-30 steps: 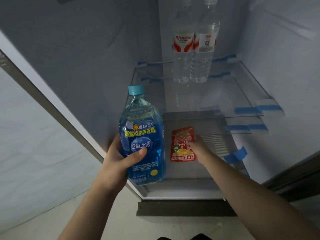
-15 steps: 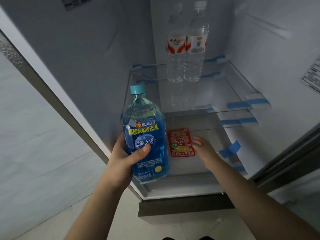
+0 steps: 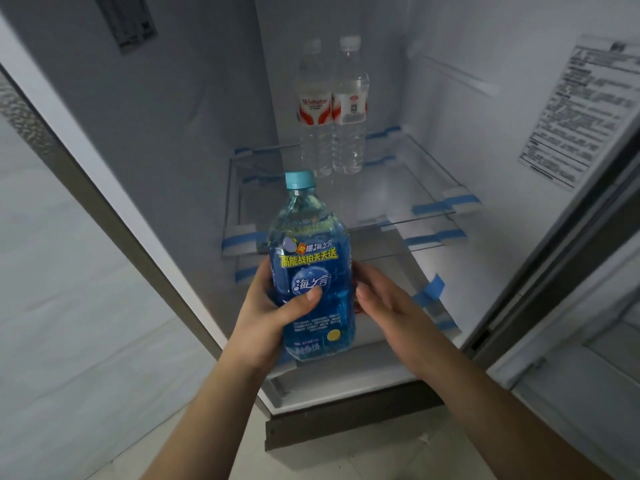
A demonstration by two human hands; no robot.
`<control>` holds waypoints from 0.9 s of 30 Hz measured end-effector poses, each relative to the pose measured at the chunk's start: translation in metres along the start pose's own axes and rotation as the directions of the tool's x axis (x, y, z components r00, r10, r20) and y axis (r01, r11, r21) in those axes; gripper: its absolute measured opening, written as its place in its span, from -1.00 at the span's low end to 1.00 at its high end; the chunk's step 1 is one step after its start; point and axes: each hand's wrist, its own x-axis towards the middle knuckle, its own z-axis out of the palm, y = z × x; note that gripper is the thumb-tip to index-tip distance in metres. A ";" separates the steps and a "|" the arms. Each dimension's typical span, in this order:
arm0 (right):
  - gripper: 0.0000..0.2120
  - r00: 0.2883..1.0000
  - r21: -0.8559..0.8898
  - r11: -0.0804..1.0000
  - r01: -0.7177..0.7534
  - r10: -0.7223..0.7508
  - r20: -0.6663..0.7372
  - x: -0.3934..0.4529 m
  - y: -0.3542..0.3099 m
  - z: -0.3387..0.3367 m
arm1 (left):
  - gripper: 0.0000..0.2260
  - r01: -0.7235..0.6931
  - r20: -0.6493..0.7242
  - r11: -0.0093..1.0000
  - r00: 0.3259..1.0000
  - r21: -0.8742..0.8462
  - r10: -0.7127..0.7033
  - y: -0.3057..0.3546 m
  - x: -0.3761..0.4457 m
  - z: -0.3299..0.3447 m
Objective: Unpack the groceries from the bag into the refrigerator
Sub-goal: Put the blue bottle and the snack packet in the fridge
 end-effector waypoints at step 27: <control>-0.45 0.945 -0.111 0.955 0.276 -0.290 -0.153 0.055 -0.074 -0.043 | -0.47 -0.239 0.036 0.817 0.965 0.524 0.259 0.066 0.079 0.039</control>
